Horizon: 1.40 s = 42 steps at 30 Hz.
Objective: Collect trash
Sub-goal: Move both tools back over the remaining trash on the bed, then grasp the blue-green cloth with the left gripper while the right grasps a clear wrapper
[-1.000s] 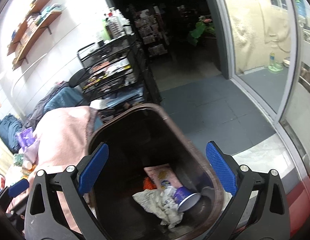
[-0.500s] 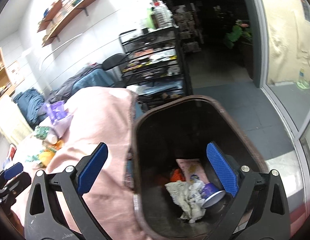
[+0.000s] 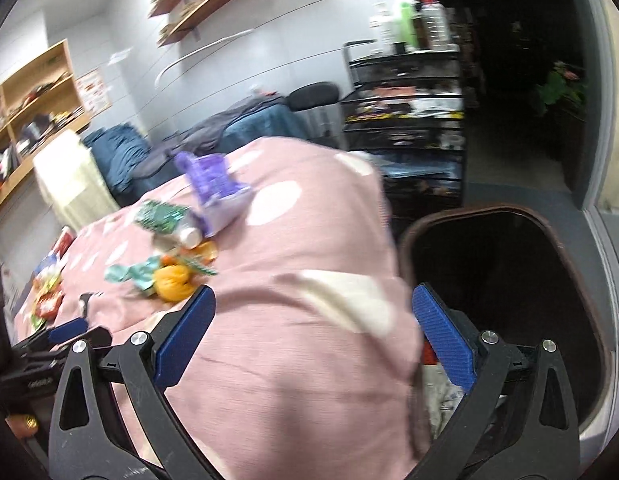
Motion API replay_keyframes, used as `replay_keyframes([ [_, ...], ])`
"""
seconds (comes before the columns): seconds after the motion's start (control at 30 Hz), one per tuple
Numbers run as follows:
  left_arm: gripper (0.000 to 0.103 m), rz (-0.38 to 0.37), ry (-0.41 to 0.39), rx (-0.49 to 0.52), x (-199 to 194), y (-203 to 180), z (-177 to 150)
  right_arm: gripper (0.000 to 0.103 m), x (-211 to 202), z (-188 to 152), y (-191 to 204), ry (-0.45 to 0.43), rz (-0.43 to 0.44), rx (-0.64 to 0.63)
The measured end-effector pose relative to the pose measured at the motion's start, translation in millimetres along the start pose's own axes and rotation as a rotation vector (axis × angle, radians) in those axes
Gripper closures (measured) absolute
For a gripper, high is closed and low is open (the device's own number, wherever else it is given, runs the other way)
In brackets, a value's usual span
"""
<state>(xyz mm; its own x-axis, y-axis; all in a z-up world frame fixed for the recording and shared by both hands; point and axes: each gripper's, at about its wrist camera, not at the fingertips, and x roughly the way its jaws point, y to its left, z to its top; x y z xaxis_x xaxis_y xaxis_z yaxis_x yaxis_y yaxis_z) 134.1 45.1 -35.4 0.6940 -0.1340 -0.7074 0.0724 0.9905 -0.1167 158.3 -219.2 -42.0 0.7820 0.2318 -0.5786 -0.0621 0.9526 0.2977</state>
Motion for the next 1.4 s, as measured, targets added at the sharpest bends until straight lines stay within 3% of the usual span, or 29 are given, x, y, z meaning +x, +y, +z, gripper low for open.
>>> replay_keyframes([
  [0.27, 0.013, 0.038, 0.029, -0.009, 14, 29, 14, 0.006, 25, 2, 45, 0.084, 0.09, -0.097],
  [0.67, 0.019, 0.031, 0.068, 0.023, 58, 25, 52, 0.006, 37, 4, 65, 0.119, 0.108, -0.154],
  [0.77, 0.03, 0.047, 0.099, 0.027, 73, 24, 57, 0.006, 38, 7, 67, 0.121, 0.12, -0.161],
  [0.87, 0.057, 0.034, 0.14, -0.003, 85, 28, 56, 0.006, 43, 12, 72, 0.123, 0.135, -0.176],
  [0.9, 0.071, 0.028, 0.147, -0.011, 86, 29, 54, 0.006, 44, 13, 73, 0.124, 0.139, -0.179],
  [0.97, 0.079, 0.005, 0.148, -0.034, 84, 34, 52, 0.006, 48, 16, 75, 0.128, 0.148, -0.183],
  [1.13, 0.089, 0.005, 0.094, -0.066, 66, 41, 47, 0.006, 64, 23, 85, 0.158, 0.167, -0.216],
  [1.4, 0.09, 0.013, 0.014, -0.118, 33, 51, 38, 0.025, 92, 33, 105, 0.196, 0.156, -0.313],
])
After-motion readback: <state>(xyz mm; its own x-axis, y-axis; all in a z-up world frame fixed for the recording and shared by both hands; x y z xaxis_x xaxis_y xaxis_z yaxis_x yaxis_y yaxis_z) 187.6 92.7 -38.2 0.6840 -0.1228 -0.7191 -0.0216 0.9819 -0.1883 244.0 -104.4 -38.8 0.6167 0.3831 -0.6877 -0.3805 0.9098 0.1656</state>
